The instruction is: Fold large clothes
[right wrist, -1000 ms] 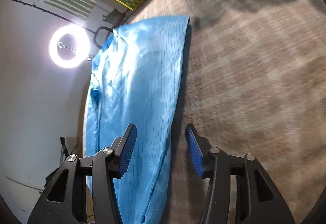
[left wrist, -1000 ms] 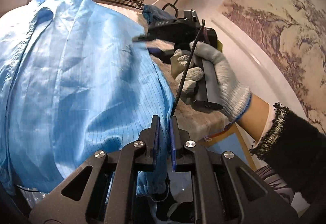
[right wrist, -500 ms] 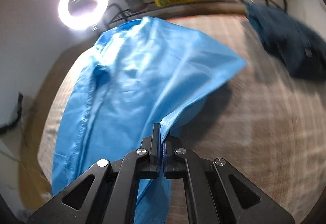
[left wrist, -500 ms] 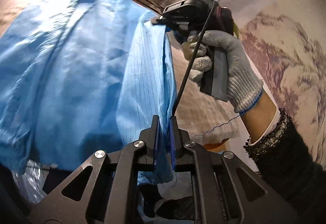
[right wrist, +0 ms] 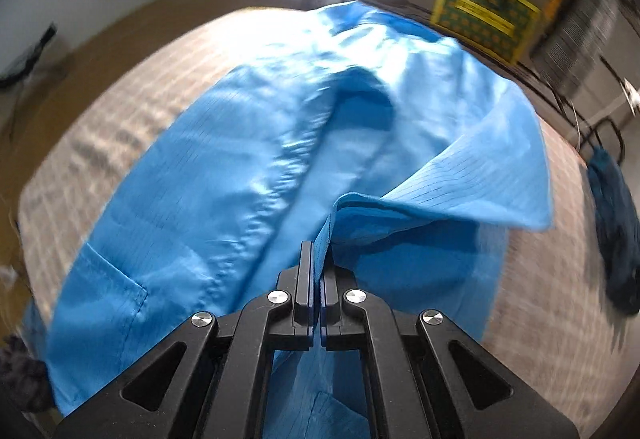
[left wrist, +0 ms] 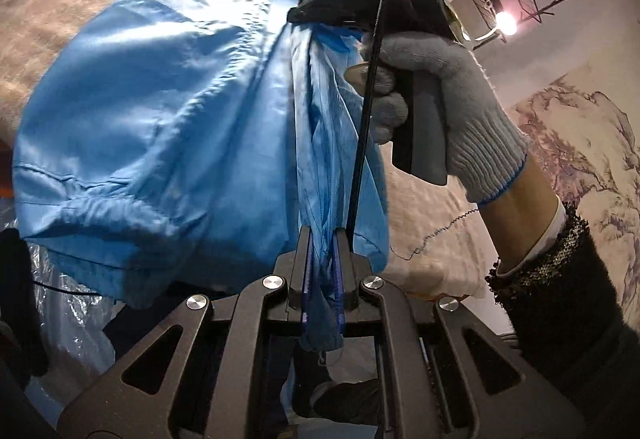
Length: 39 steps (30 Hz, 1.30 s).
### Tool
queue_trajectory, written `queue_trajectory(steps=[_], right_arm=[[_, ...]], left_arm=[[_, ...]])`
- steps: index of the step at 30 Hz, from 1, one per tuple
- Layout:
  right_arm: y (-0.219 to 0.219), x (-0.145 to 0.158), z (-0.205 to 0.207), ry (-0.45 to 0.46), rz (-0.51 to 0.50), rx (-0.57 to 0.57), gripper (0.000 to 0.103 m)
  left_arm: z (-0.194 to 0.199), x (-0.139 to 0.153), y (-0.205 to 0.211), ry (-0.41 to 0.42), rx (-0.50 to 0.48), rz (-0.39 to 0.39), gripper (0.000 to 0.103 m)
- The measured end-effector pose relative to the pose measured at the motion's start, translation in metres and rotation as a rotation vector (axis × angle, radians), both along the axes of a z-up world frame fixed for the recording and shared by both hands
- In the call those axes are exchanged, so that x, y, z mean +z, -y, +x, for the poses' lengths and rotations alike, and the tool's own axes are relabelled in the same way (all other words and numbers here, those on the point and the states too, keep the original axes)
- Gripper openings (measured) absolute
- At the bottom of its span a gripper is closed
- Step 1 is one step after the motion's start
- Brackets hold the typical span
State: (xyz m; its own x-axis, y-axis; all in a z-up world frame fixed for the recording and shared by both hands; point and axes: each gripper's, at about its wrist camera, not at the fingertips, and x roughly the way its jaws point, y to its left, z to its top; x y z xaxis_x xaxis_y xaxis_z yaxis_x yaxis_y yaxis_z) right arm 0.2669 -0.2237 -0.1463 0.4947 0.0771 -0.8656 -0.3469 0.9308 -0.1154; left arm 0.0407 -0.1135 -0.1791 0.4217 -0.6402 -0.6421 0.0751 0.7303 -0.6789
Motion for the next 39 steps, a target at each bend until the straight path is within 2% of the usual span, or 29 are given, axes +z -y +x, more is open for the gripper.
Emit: queue_trajectory(steps=[4,8,9,10,11,15,19,22,23,24,25,27,31,34,37,39], right_arm=[[-0.007,-0.006,-0.002,-0.04,0.004,0.059,0.003],[0.03,0.023,-0.006,-0.075,0.215,0.053,0.007],[0.045,0.034,-0.007,-0.061,0.277,0.045,0.01],[0.058,0.041,-0.007,-0.047,0.314,0.028,0.017],[0.073,0.048,-0.005,-0.024,0.342,-0.007,0.023],[0.148,0.053,0.021,0.015,0.422,-0.245,0.024],[0.183,0.032,0.053,-0.029,0.497,-0.372,0.044],[0.185,0.015,0.074,-0.073,0.531,-0.395,0.044],[0.182,0.01,0.08,-0.084,0.525,-0.392,0.039],[0.178,0.006,0.085,-0.096,0.521,-0.381,0.027],[0.172,0.004,0.091,-0.117,0.526,-0.356,0.002],[0.166,0.011,0.096,-0.125,0.535,-0.341,0.002],[0.136,0.048,0.121,-0.062,0.542,-0.272,0.002],[0.105,0.06,0.146,-0.04,0.526,-0.237,0.001],[0.064,0.051,0.169,-0.046,0.432,-0.21,0.002],[0.041,0.028,0.185,-0.064,0.367,-0.207,0.004]], left_arm=[[-0.002,-0.009,-0.01,-0.029,0.017,-0.011,0.007],[-0.001,-0.015,-0.013,-0.042,0.023,-0.025,0.007],[-0.001,-0.015,-0.013,-0.041,0.021,-0.027,0.007],[0.0,-0.015,-0.014,-0.039,0.02,-0.026,0.007],[0.0,-0.014,-0.014,-0.035,0.018,-0.024,0.007],[0.001,-0.014,-0.015,-0.036,0.014,-0.028,0.007],[0.0,-0.014,-0.015,-0.041,0.012,-0.03,0.007],[0.003,-0.015,-0.014,-0.045,0.013,-0.031,0.007],[0.004,-0.015,-0.015,-0.048,0.014,-0.037,0.007],[0.004,-0.016,-0.016,-0.053,0.015,-0.046,0.007],[0.005,-0.017,-0.018,-0.058,0.016,-0.054,0.007],[0.007,-0.019,-0.02,-0.067,0.015,-0.069,0.007],[0.01,-0.026,-0.026,-0.097,0.018,-0.107,0.007],[0.012,-0.03,-0.031,-0.114,0.027,-0.126,0.007],[0.014,-0.034,-0.035,-0.123,0.036,-0.128,0.007],[0.015,-0.037,-0.04,-0.133,0.045,-0.136,0.007]])
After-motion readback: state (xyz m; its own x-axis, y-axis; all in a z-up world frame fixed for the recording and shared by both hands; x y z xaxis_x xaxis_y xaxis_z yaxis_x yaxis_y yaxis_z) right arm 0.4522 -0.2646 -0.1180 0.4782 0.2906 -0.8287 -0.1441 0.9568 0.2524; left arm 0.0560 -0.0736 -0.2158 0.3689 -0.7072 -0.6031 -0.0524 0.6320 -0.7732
